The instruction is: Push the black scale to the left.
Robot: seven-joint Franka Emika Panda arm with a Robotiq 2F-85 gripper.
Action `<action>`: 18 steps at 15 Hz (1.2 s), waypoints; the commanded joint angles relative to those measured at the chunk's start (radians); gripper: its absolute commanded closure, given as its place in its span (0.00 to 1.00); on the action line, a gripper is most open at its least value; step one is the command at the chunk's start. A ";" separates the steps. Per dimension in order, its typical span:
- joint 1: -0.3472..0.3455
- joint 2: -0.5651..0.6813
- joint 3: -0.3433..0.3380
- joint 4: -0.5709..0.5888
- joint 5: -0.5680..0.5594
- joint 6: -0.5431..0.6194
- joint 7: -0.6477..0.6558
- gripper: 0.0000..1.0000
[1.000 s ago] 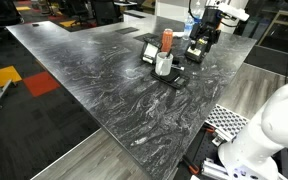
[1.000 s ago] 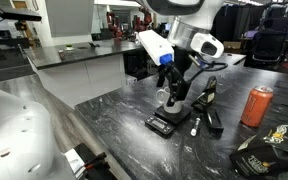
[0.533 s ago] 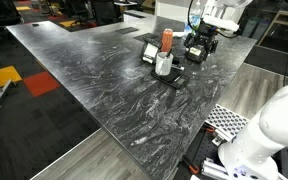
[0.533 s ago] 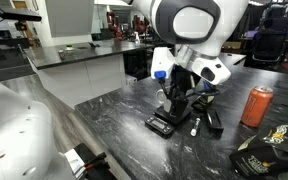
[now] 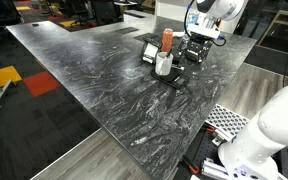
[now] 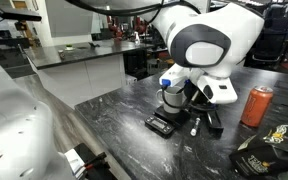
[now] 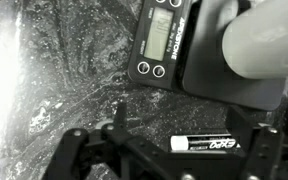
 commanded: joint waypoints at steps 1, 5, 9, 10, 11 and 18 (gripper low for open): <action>-0.008 0.108 0.020 0.055 0.082 0.085 0.134 0.00; 0.017 0.172 0.029 0.077 0.177 0.158 0.157 0.00; 0.030 0.201 0.034 0.077 0.234 0.181 0.142 0.00; 0.029 0.205 0.033 0.077 0.232 0.180 0.143 0.00; 0.027 0.209 0.032 0.078 0.225 0.174 0.143 0.00; 0.025 0.218 0.027 0.088 0.188 0.146 0.141 0.00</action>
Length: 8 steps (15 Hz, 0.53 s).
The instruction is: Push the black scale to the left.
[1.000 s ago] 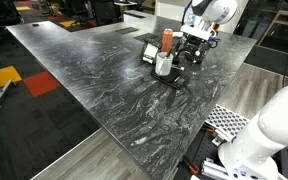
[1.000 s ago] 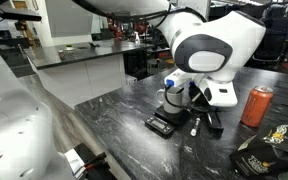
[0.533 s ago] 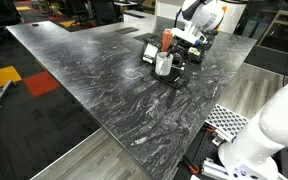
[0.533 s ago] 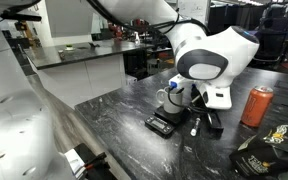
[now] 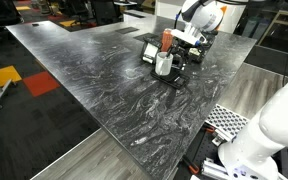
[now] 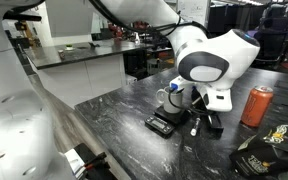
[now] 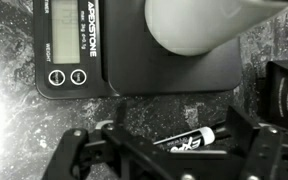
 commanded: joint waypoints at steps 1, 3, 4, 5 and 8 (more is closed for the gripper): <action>-0.005 0.040 0.004 0.029 -0.002 -0.020 -0.012 0.00; 0.001 0.049 0.010 0.045 0.000 -0.032 -0.006 0.00; 0.003 0.054 0.013 0.048 0.004 -0.033 -0.008 0.00; 0.000 0.069 0.011 0.041 0.010 -0.021 -0.028 0.00; -0.001 0.091 0.011 0.041 0.010 -0.016 -0.044 0.00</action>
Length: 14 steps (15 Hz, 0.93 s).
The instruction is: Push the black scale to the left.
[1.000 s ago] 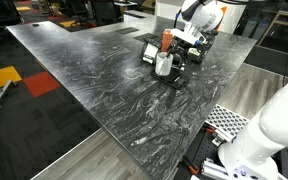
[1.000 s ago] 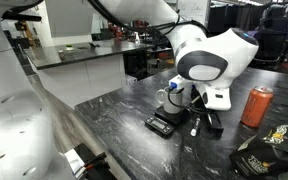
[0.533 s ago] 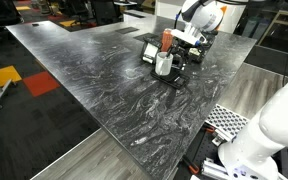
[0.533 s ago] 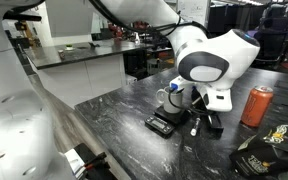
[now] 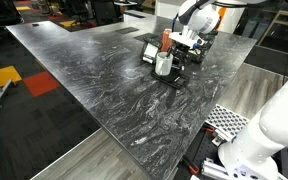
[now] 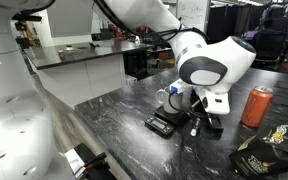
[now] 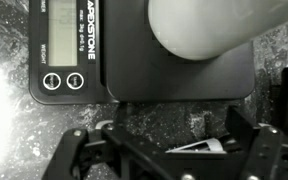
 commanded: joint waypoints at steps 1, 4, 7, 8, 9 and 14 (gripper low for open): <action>-0.006 0.058 0.001 0.029 0.008 -0.012 -0.039 0.00; 0.000 0.068 0.011 0.044 0.037 -0.022 -0.040 0.00; 0.006 0.064 0.021 0.061 0.074 -0.043 -0.086 0.00; 0.007 0.065 0.024 0.068 0.090 -0.054 -0.108 0.00; 0.007 0.065 0.025 0.074 0.094 -0.067 -0.120 0.00; 0.030 0.083 0.050 0.073 0.094 -0.095 -0.113 0.00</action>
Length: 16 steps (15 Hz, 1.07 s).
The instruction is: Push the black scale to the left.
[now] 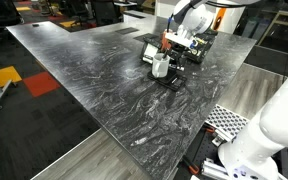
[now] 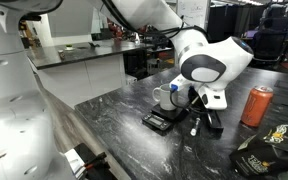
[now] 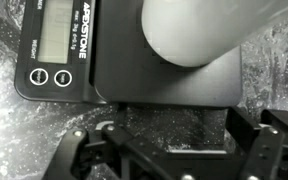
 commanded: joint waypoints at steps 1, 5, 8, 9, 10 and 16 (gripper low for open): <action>0.024 0.047 0.028 0.021 0.026 -0.033 -0.005 0.00; 0.038 0.054 0.038 0.019 0.031 -0.021 -0.008 0.00; 0.045 0.055 0.044 0.018 0.033 -0.017 -0.001 0.00; 0.049 0.057 0.047 0.021 0.032 -0.020 0.006 0.00; 0.052 0.059 0.051 0.023 0.034 -0.020 0.009 0.00; 0.084 0.081 0.086 0.036 0.034 -0.025 0.024 0.00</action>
